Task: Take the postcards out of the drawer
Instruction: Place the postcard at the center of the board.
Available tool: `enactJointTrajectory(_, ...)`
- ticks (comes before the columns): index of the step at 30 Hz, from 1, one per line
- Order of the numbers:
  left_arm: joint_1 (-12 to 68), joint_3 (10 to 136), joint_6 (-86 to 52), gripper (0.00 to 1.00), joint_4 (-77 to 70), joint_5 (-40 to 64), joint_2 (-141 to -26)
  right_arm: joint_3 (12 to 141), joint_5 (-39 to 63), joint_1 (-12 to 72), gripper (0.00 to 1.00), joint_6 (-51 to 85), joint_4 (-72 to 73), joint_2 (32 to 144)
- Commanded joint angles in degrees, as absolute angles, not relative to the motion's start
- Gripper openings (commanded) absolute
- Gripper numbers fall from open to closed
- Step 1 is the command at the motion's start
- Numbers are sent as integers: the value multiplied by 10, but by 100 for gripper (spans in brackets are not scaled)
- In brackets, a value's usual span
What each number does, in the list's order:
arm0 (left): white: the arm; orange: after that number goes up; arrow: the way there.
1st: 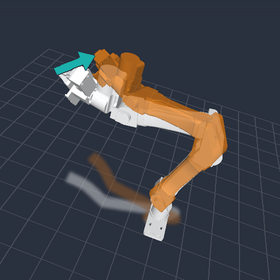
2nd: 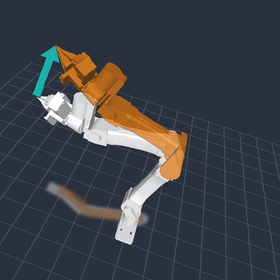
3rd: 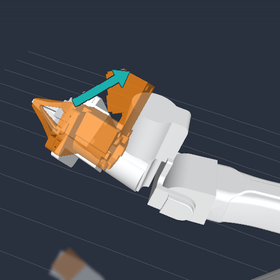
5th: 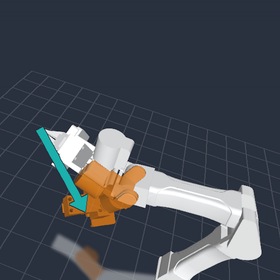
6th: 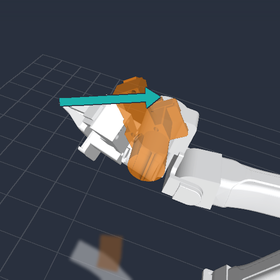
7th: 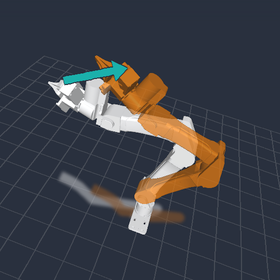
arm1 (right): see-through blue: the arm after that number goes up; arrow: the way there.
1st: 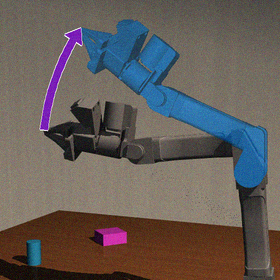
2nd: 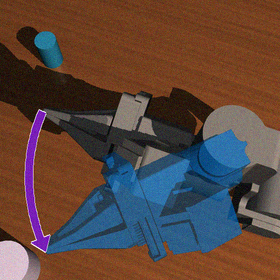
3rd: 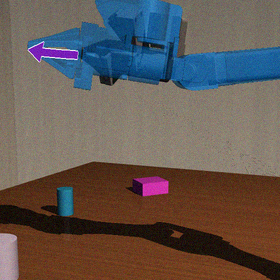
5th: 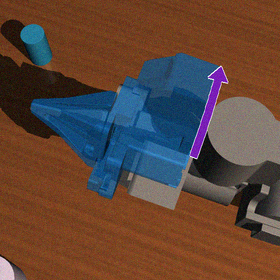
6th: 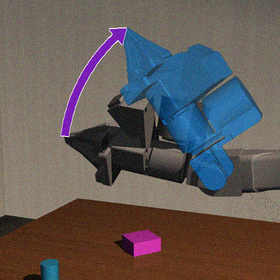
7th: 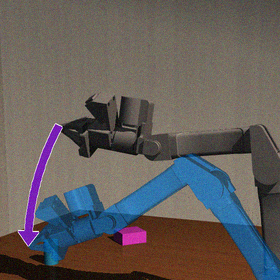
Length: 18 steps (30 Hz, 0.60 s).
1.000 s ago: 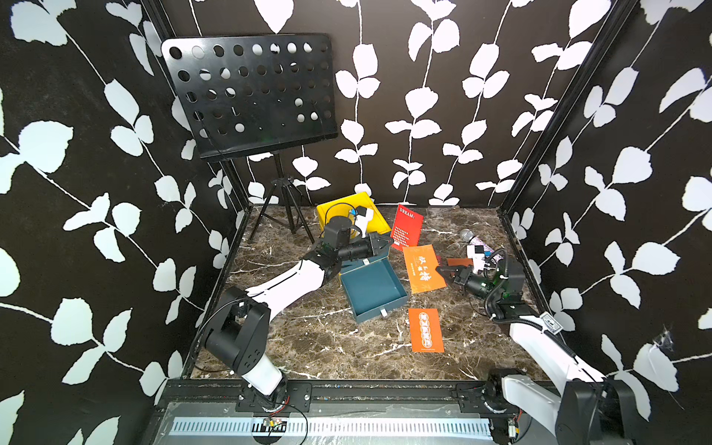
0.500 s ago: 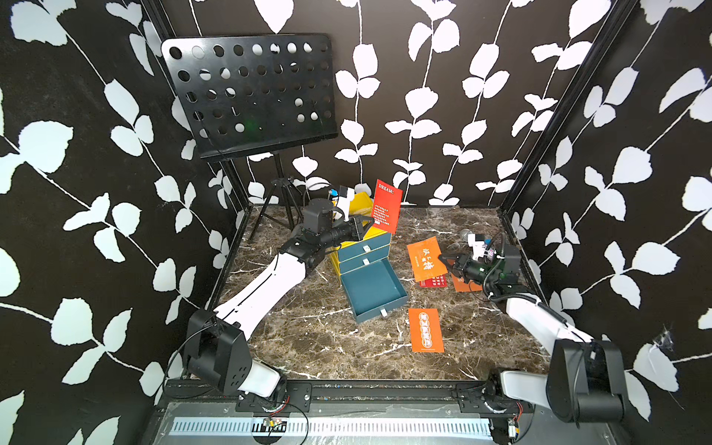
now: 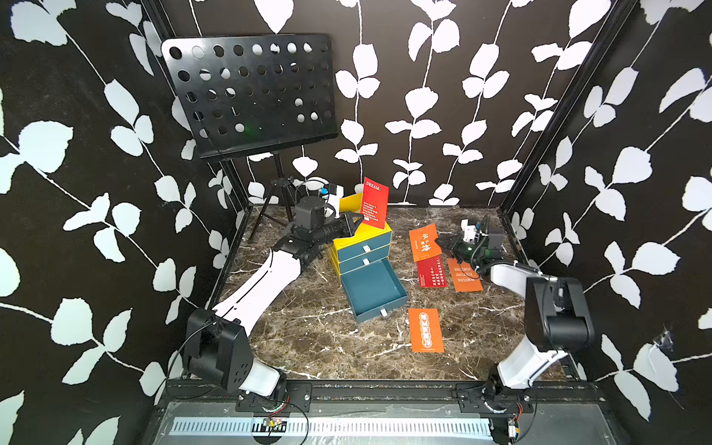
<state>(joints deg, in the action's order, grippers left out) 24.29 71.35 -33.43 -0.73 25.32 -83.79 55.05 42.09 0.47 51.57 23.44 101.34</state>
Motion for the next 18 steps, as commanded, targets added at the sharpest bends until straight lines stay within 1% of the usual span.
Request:
enactJointTrajectory(1, 239, 723, -333, 0, -29, 267, -832, 602, 394, 14, 0, 510, 269, 1068)
enactJointTrajectory(9, 236, 692, -341, 0, -37, 258, -819, 730, 375, 40, 0, 511, 242, 1208)
enactJointTrajectory(11, 235, 692, -340, 0, -34, 263, -824, 748, 369, 41, 0, 506, 228, 1229)
enactJointTrajectory(14, 235, 688, -350, 0, -46, 269, -828, 792, 360, 41, 0, 479, 172, 1249)
enactJointTrajectory(16, 235, 684, -354, 0, -63, 272, -828, 800, 354, 40, 4, 471, 153, 1253)
enactJointTrajectory(18, 235, 685, -356, 0, -72, 270, -829, 809, 341, 40, 12, 453, 126, 1255)
